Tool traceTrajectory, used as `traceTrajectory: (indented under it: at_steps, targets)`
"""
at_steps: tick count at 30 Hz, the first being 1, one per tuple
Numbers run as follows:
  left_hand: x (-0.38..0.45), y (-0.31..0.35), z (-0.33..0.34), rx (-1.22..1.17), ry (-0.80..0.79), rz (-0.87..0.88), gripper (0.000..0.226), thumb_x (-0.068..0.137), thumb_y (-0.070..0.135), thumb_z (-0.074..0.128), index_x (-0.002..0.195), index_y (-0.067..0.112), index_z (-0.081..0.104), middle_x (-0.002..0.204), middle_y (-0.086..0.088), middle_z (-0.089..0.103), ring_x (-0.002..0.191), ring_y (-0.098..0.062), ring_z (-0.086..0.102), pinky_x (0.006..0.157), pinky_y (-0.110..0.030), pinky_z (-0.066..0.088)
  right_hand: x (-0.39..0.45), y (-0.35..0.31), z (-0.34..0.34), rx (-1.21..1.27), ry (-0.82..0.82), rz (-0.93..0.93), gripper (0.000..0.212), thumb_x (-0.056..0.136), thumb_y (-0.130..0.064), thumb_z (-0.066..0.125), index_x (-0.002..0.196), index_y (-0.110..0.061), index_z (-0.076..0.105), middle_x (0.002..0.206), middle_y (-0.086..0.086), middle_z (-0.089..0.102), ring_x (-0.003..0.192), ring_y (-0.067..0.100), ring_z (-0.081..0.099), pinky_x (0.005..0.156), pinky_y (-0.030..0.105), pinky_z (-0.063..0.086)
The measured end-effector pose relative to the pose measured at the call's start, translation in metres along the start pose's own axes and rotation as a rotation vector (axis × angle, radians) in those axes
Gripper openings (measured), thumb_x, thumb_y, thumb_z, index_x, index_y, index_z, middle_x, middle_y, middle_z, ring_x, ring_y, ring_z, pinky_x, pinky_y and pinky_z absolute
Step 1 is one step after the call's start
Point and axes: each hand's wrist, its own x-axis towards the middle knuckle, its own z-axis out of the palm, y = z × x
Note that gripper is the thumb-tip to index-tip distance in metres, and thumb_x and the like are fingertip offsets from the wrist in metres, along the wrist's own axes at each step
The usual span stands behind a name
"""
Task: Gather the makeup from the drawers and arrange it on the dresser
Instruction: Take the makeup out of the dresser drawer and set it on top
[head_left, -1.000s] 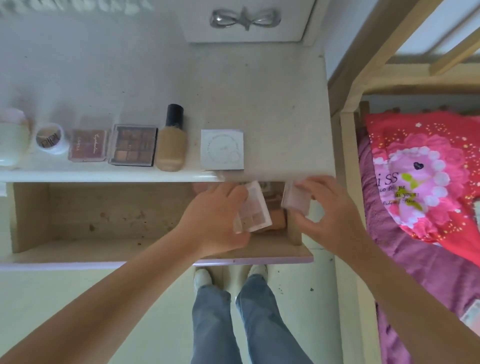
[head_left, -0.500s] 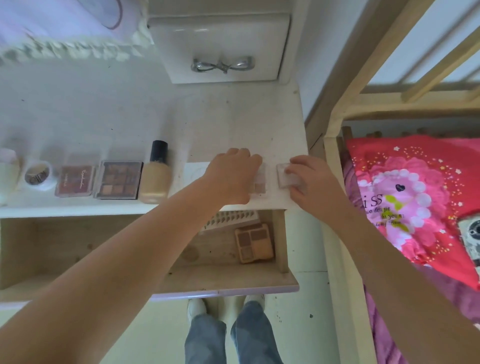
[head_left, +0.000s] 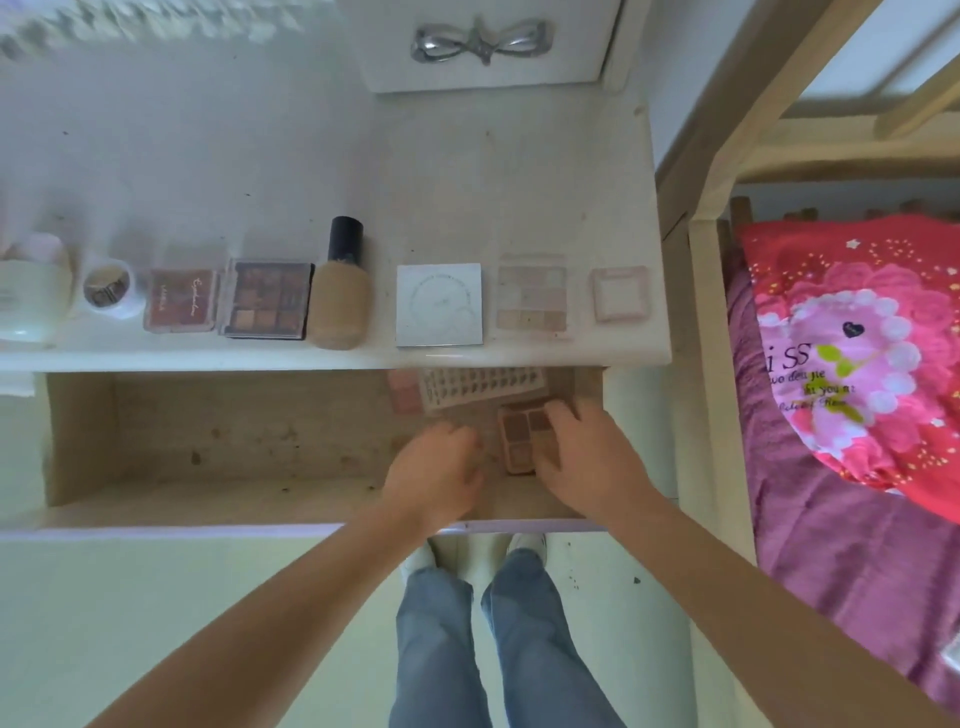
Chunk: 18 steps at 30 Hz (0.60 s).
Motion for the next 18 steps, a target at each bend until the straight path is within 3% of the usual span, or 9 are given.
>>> traceTrajectory:
  at_steps: [3, 6, 11, 15, 18]
  targets:
    - [0.014, -0.022, 0.018, -0.046, 0.045, -0.202, 0.038, 0.090, 0.021, 0.048, 0.126, 0.008, 0.044, 0.130, -0.015, 0.048, 0.114, -0.032, 0.050, 0.086, -0.036, 0.044, 0.018, -0.023, 0.027, -0.158, -0.146, 0.198, 0.051, 0.091, -0.026, 0.045, 0.134, -0.007, 0.025, 0.138, 0.017, 0.028, 0.122, 0.035, 0.038, 0.098, 0.037, 0.037]
    - [0.031, -0.034, 0.019, -0.064, 0.133, -0.247, 0.054, 0.086, 0.018, 0.055, 0.134, 0.006, 0.031, 0.138, -0.015, 0.033, 0.124, -0.033, 0.036, 0.087, -0.040, 0.043, 0.037, -0.035, 0.049, -0.145, -0.207, 0.350, 0.061, 0.091, -0.023, 0.047, 0.139, -0.008, 0.013, 0.145, 0.020, 0.014, 0.128, 0.040, 0.029, 0.100, 0.044, 0.035]
    - [0.053, -0.041, 0.017, 0.058, 0.200, -0.171, 0.070, 0.085, 0.016, 0.058, 0.142, 0.008, 0.019, 0.144, -0.016, 0.023, 0.136, -0.034, 0.020, 0.104, -0.041, 0.034, 0.046, -0.030, 0.066, -0.139, -0.150, 0.418, 0.053, 0.094, -0.030, 0.045, 0.136, -0.010, 0.018, 0.143, 0.019, 0.016, 0.121, 0.039, 0.036, 0.092, 0.043, 0.043]
    - [0.065, -0.045, 0.015, 0.135, 0.235, -0.103, 0.067, 0.087, 0.017, 0.056, 0.141, 0.002, 0.021, 0.144, -0.019, 0.028, 0.134, -0.034, 0.026, 0.113, -0.037, 0.019, 0.047, -0.028, 0.068, -0.119, -0.123, 0.424, 0.058, 0.090, -0.034, 0.050, 0.133, -0.011, 0.019, 0.142, 0.017, 0.017, 0.120, 0.037, 0.037, 0.091, 0.040, 0.044]
    - [0.075, -0.049, 0.007, 0.199, 0.137, -0.079, 0.062, 0.085, 0.030, 0.059, 0.136, 0.005, 0.032, 0.141, -0.014, 0.037, 0.132, -0.031, 0.032, 0.110, -0.035, 0.023, 0.046, -0.028, 0.068, -0.138, -0.136, 0.418, 0.062, 0.089, -0.033, 0.053, 0.134, -0.010, 0.017, 0.144, 0.018, 0.014, 0.122, 0.038, 0.035, 0.091, 0.040, 0.043]
